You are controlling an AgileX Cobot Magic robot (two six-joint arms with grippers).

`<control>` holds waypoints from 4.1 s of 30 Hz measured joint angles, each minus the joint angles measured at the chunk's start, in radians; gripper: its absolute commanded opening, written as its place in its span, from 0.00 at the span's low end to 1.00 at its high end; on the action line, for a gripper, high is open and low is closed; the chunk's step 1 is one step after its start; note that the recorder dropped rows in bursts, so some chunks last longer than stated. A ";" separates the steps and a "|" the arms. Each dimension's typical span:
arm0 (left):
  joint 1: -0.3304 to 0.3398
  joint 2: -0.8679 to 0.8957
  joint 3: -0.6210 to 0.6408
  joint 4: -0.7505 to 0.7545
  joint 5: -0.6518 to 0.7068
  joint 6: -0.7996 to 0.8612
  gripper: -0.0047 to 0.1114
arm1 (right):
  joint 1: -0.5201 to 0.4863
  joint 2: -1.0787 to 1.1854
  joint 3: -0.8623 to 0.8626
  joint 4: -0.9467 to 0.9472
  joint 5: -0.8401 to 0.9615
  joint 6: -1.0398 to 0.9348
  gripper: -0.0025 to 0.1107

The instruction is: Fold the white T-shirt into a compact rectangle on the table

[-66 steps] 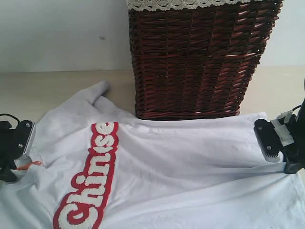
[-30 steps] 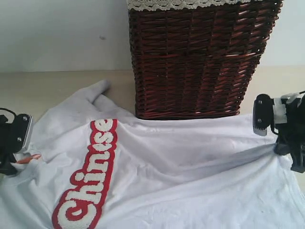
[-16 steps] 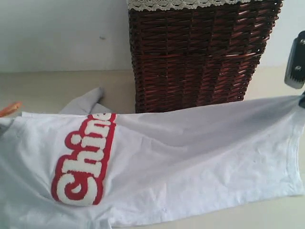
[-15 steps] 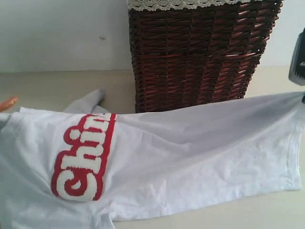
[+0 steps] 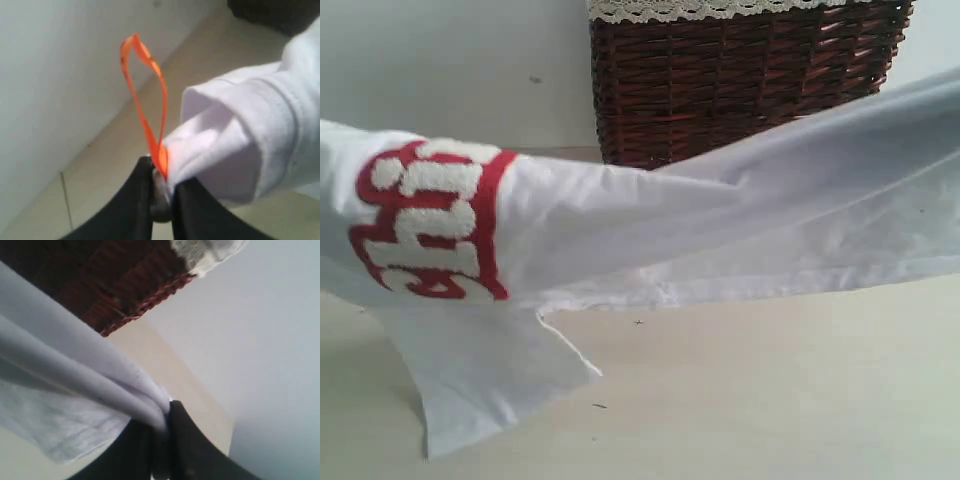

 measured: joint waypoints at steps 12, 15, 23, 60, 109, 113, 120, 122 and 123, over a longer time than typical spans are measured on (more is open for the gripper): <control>0.000 -0.326 0.000 0.001 -0.178 -0.046 0.04 | 0.000 -0.231 0.000 -0.002 -0.039 0.162 0.02; 0.000 -0.380 0.000 0.001 -0.150 -0.046 0.04 | 0.000 -0.292 0.000 -0.002 -0.020 0.178 0.02; 0.000 -0.497 -0.018 -0.003 -0.100 -0.047 0.04 | 0.000 -0.438 0.000 -0.002 -0.002 0.180 0.02; 0.000 0.211 0.413 -0.067 -0.631 0.044 0.17 | 0.034 0.403 0.279 0.048 -0.333 -0.003 0.02; -0.409 0.841 0.266 -0.220 -0.119 -0.199 0.04 | 0.034 0.349 0.279 0.384 -0.484 0.223 0.02; -0.409 0.880 0.250 -0.211 -0.095 -0.202 0.04 | 0.034 0.349 0.279 0.391 -0.499 0.223 0.02; -0.409 0.909 0.231 -0.167 0.093 -0.204 0.04 | 0.034 0.349 0.279 0.412 -0.496 0.223 0.02; -0.409 0.917 0.233 -0.148 0.187 -0.204 0.04 | 0.034 0.349 0.279 0.420 -0.490 0.223 0.02; -0.411 0.922 0.236 -0.141 0.224 -0.204 0.04 | 0.034 0.349 0.279 0.425 -0.488 0.223 0.02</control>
